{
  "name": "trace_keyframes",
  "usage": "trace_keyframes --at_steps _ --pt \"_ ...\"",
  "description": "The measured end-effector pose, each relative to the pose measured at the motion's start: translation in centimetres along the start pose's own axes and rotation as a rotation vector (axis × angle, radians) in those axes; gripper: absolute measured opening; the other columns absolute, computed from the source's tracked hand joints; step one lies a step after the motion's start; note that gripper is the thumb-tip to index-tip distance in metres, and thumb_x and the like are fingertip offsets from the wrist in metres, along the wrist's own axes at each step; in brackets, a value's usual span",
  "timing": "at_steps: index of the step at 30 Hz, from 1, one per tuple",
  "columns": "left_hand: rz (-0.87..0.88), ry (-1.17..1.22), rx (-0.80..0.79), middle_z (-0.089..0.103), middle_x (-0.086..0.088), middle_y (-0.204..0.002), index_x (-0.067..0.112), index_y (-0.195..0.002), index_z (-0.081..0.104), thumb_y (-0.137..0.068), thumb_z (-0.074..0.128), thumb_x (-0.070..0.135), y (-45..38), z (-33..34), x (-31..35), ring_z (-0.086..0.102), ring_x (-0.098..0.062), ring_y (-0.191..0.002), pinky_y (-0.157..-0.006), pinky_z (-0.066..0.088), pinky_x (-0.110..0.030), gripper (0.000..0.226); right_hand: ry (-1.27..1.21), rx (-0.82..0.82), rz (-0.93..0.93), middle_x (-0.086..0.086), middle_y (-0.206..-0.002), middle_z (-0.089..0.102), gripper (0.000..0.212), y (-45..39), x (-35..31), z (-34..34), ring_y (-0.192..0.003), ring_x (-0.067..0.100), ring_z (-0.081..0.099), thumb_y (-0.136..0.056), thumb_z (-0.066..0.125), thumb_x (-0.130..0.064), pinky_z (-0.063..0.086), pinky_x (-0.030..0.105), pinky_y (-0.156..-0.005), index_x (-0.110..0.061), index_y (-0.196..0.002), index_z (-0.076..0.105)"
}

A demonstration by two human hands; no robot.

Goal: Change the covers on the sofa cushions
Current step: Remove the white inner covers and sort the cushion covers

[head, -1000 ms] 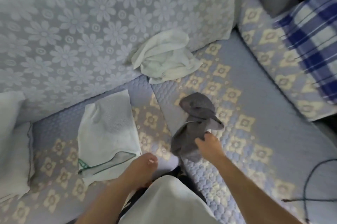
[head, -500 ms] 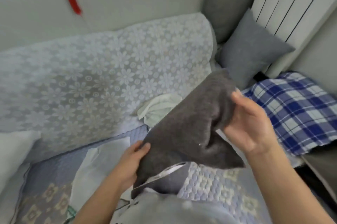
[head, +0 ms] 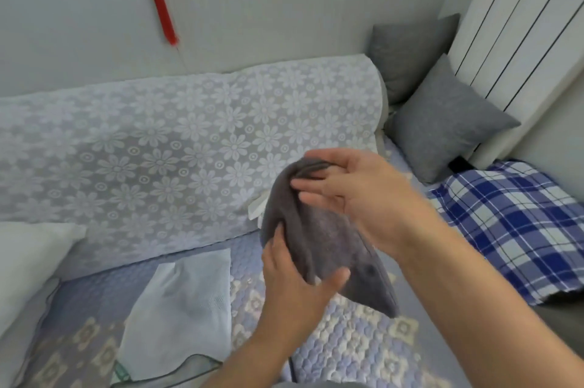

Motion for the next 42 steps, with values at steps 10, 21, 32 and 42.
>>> trace_keyframes --at_steps 10,21,32,42 --pt "0.192 -0.360 0.315 0.067 0.010 -0.075 0.022 -0.092 0.071 -0.096 0.063 0.012 -7.5 -12.7 0.8 0.064 -0.015 -0.075 -0.065 0.045 -0.020 0.013 1.367 0.401 -0.470 -0.010 -0.084 0.068 0.010 -2.3 -4.9 -9.5 -0.087 0.017 0.064 -0.089 0.072 -0.028 0.048 0.034 -0.080 -0.025 -0.098 0.070" --pt "0.198 0.020 0.427 0.074 0.006 -0.089 0.027 -0.088 0.073 -0.093 0.071 0.022 -10.2 -20.6 4.5 0.070 -0.019 -0.093 -0.089 0.056 -0.044 0.008 0.852 -0.040 -0.187 -0.002 -0.071 0.053 0.021 -2.4 1.4 -11.9 -0.064 0.008 0.048 -0.087 0.074 -0.007 0.039 0.023 -0.060 -0.011 -0.079 0.055" --pt "0.501 -0.284 -0.188 0.075 0.011 -0.089 0.031 -0.090 0.074 -0.090 0.073 0.013 -4.8 -13.7 11.0 0.067 0.000 -0.086 -0.083 0.050 -0.019 0.018 1.030 -0.212 -0.485 -0.014 -0.137 0.055 0.072 -2.5 3.0 0.2 -0.127 0.002 0.048 -0.083 0.077 -0.039 0.039 0.023 -0.108 -0.037 -0.145 0.042" --pt "-0.029 -0.863 -0.508 0.064 0.000 -0.085 0.021 -0.072 0.060 -0.089 0.056 0.055 -5.1 -13.2 -10.1 0.062 -0.020 -0.084 -0.076 0.046 -0.035 0.038 0.941 0.317 -0.682 -0.007 -0.075 0.062 0.020 -3.3 -3.1 -4.4 -0.080 0.004 0.054 -0.100 0.056 -0.016 0.038 0.023 -0.067 -0.024 -0.082 0.060"
Point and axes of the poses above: each hand's wrist, its own y-axis away from the middle knuckle, its own z-axis out of the palm, x = y × z, the point moved 3 cm from there along -y, towards the middle knuckle
